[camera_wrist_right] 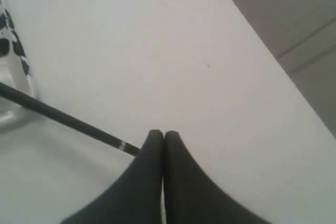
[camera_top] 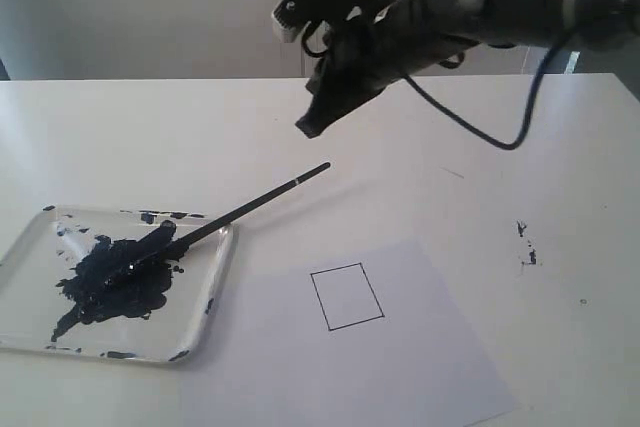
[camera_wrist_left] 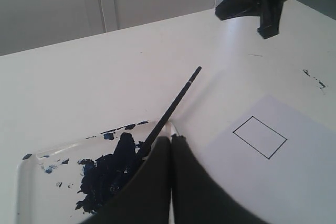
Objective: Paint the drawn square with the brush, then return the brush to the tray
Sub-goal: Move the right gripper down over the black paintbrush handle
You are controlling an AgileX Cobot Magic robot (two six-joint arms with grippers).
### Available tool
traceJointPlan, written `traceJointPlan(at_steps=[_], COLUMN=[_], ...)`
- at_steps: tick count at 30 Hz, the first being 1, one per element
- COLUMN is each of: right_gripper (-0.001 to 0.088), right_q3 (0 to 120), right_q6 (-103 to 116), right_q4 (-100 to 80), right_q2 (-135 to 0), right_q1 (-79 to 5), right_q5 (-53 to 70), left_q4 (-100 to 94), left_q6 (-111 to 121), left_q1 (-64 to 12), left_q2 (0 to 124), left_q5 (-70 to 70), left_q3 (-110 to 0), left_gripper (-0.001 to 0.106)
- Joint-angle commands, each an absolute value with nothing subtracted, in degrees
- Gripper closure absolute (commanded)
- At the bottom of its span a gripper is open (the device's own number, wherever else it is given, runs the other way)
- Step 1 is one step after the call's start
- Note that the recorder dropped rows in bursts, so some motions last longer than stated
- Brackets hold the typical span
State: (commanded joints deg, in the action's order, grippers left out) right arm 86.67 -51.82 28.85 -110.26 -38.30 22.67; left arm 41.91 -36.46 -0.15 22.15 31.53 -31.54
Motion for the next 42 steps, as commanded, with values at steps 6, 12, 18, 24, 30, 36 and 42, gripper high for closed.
traceJointPlan(at_steps=[6,12,18,24,30,36,42], right_gripper=[0.0868,0.0868,0.0868,0.0868,0.0868,0.0868,0.0868], right_q3=[90.8,92.0,92.0,92.2,95.6,96.6,96.6], right_q6=[-35.7,-33.9,-33.8,-33.8,-32.6,-31.8,-31.6], right_q4=[28.6,28.6,28.6,28.6,28.5,28.5,26.6], right_q2=[-116.5,-118.0,-120.2,-121.9,-125.7,-128.7,-129.8], right_q1=[-38.9,-38.9,-38.9,-38.9,-38.9,-38.9,-38.9], right_q5=[19.5,18.8,18.7,17.0,17.8,20.2,21.3], left_q4=[41.9,41.9,41.9,41.9,41.9,41.8,41.8], left_q6=[-36.5,-36.5,-36.5,-36.5,-36.5,-36.5,-36.5], left_q1=[-0.2,-0.2,-0.2,-0.2,-0.2,-0.2,-0.2], left_q2=[22.1,22.1,22.1,22.1,22.1,22.1,22.1], left_q5=[31.5,31.5,31.5,31.5,31.5,31.5,31.4], left_q3=[-31.5,-31.5,-31.5,-31.5,-31.5,-31.5,-31.5], left_gripper=[0.105,0.105,0.105,0.105,0.105,0.105,0.105])
